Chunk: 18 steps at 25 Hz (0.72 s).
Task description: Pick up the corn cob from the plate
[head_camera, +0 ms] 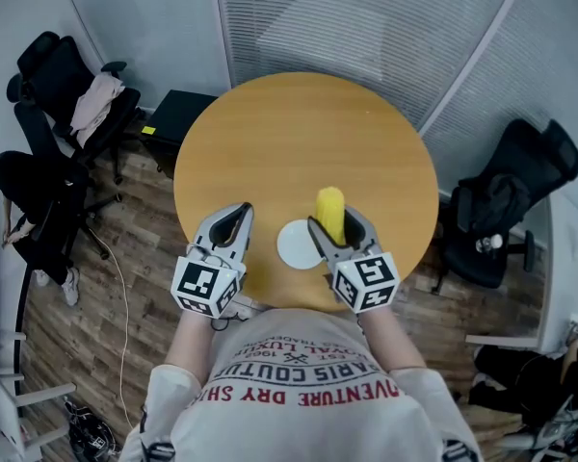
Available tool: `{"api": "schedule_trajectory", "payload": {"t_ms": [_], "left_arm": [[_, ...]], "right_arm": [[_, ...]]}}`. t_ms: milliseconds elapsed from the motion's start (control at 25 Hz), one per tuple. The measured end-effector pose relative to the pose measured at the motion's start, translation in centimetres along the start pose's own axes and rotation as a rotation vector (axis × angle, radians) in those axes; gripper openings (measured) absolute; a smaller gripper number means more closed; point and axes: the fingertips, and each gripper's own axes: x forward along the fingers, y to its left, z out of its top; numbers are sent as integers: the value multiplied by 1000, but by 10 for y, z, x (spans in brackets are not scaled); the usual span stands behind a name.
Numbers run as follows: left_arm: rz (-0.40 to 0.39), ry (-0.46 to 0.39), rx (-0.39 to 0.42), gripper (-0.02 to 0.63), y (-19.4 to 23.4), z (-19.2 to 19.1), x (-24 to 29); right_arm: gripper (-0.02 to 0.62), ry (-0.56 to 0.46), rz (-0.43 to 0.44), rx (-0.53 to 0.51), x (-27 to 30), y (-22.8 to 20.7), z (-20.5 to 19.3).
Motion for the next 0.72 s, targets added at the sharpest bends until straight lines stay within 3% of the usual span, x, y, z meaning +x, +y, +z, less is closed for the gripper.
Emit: {"api": "schedule_trajectory", "payload": {"t_ms": [720], "left_arm": [[5, -18, -27, 35, 5, 10, 1]], "right_arm": [[267, -6, 0, 9, 5, -1, 7]]}}
